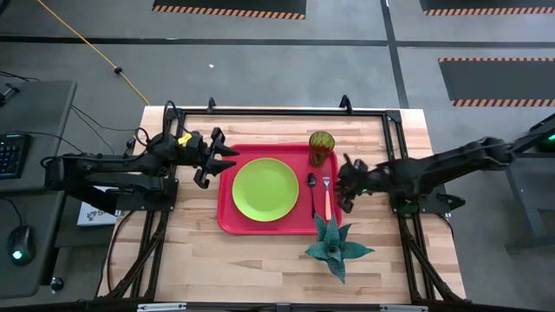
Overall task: Pick and place plate/cup/fork/spoon on tray
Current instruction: Return to Home Position
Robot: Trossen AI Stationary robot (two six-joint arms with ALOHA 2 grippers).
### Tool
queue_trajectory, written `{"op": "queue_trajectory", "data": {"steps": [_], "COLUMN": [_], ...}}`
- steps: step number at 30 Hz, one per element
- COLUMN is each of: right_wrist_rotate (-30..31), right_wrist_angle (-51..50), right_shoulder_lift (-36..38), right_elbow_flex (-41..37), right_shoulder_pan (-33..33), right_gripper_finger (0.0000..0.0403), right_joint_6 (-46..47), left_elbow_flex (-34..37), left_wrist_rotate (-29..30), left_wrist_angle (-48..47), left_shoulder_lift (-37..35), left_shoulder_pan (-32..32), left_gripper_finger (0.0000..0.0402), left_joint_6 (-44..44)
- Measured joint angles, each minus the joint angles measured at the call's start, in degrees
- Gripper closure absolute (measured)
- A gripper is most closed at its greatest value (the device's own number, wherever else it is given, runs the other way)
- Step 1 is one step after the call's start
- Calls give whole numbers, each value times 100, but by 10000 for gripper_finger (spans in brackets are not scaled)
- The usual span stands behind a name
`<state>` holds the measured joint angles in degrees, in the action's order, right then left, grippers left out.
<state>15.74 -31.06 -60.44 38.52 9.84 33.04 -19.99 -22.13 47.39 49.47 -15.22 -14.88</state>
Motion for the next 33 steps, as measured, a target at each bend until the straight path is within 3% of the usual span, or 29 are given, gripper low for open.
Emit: {"op": "queue_trajectory", "data": {"steps": [5, 9, 13, 16, 21, 28, 31, 33], "right_wrist_rotate": [801, 1528, 1183, 758, 654, 541, 469, 302], "right_wrist_angle": [-194, -77, 140, 270, 413, 461, 519, 505], "right_shoulder_lift": [920, 1634, 2240, 2503, 2551, 2327, 2259, 2257], "right_elbow_flex": [0, 0, 0, 0, 0, 0, 0, 0], "right_shoulder_pan": [151, -9, -464, -744, -1000, -1025, -1025, -1025], "right_gripper_finger": [347, 390, 398, 402, 402, 403, 403, 403], "right_joint_6": [-712, -1429, -1874, -2130, -2199, -2172, -2194, -2198], "left_elbow_flex": [0, 2, 2, 67, 572, 970, 1001, 997], "left_wrist_rotate": [-489, -902, -949, -918, 940, 3012, 3377, 3100], "left_wrist_angle": [-35, -279, -779, -1316, -2027, -2085, -2086, -2236], "left_shoulder_lift": [-103, -377, -847, -1274, -1678, -1555, -1694, -1940], "left_shoulder_pan": [-33, -234, -640, -882, -545, 1365, 1835, 1896], "left_gripper_finger": [259, 259, 261, 284, 383, 400, 401, 401], "left_joint_6": [58, 53, 88, 356, 251, 587, 1077, 1138]}}
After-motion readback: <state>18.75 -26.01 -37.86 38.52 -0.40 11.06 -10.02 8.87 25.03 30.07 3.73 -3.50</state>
